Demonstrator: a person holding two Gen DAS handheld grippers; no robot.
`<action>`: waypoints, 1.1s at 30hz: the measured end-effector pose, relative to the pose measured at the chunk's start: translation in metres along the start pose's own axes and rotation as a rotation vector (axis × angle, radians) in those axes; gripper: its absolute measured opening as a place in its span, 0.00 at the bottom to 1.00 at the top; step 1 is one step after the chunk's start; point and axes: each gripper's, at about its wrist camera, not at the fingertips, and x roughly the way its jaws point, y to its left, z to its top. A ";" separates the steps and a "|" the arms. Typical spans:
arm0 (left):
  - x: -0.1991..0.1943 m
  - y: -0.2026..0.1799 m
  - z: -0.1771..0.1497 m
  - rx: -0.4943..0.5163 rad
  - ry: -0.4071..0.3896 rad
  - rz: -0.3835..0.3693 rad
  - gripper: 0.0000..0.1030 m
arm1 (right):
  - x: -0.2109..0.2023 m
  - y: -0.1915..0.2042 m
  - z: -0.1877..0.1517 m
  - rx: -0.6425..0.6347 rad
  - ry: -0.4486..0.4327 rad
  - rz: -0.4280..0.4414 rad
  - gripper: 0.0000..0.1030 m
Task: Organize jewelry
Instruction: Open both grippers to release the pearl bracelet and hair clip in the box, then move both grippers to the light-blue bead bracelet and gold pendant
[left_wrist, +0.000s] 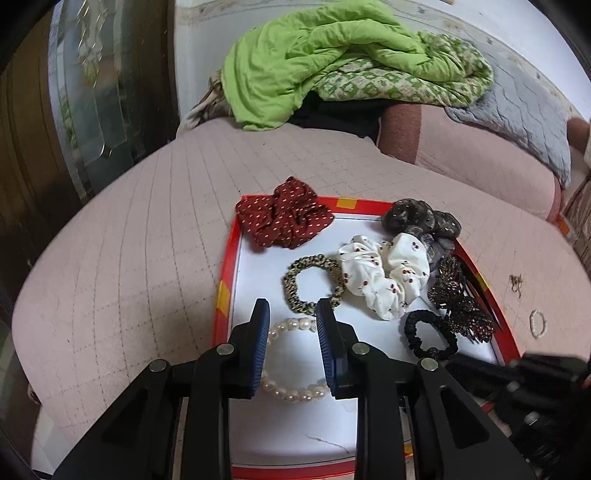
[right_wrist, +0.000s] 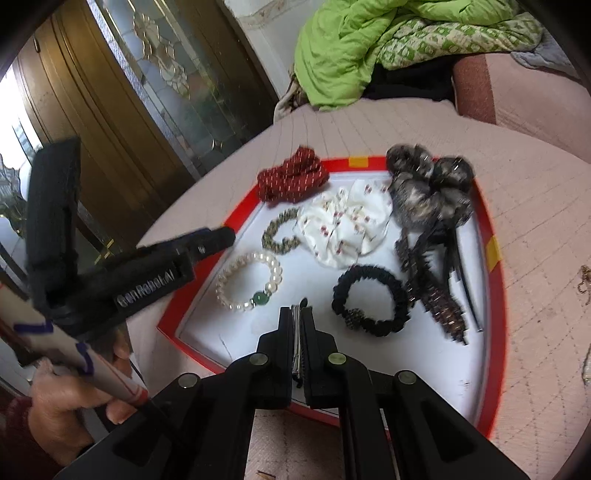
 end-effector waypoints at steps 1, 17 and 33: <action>0.000 -0.003 0.000 0.008 -0.002 -0.004 0.25 | -0.004 -0.001 0.001 0.005 -0.010 0.002 0.05; -0.002 -0.046 -0.002 0.089 -0.021 -0.005 0.27 | -0.051 -0.053 0.010 0.147 -0.106 -0.048 0.09; -0.017 -0.104 -0.008 0.217 -0.076 -0.001 0.31 | -0.112 -0.111 -0.003 0.256 -0.185 -0.133 0.15</action>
